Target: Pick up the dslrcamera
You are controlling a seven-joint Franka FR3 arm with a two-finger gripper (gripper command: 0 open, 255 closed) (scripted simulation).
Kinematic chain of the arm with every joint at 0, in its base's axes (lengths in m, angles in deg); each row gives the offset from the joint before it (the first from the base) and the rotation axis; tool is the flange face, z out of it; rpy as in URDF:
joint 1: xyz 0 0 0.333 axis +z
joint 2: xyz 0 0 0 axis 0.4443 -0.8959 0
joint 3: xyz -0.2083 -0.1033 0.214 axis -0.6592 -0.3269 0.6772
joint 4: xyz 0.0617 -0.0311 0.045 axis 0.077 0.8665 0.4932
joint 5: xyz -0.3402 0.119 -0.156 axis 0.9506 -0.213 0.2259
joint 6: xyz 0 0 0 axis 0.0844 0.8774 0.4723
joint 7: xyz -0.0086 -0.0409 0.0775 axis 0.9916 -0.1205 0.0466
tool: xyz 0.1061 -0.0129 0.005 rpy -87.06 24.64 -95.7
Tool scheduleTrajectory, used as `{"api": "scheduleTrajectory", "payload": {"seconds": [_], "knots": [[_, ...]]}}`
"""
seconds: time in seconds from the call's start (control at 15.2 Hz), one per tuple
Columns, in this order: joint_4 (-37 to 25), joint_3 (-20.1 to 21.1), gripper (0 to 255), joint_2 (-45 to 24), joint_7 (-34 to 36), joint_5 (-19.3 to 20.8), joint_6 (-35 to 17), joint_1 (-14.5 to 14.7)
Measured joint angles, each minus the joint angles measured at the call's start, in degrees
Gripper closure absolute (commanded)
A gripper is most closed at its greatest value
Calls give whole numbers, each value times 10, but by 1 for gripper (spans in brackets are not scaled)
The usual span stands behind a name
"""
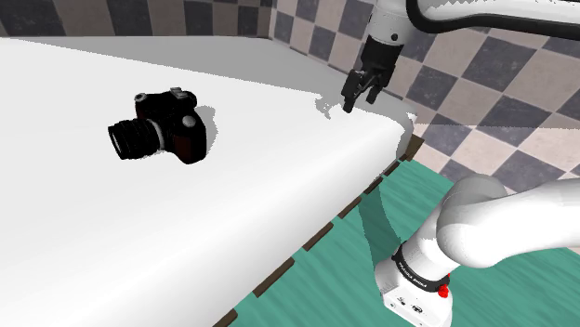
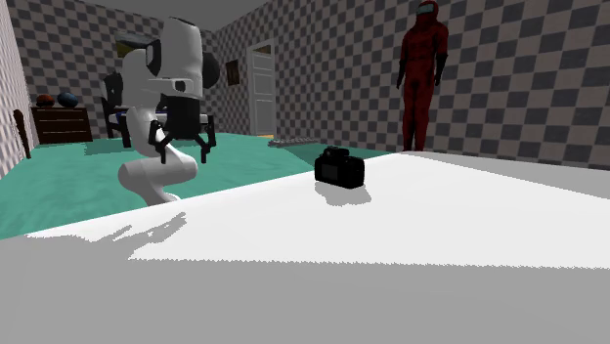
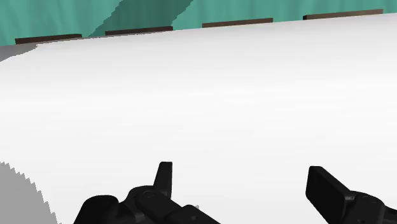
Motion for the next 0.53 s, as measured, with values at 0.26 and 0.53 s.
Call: {"api": "scheduleTrajectory", "payload": {"seconds": [0.26,0.53], "knots": [[6,31,0,6,60,-28,6,2],[1,83,0,6,170,-79,15,2]]}}
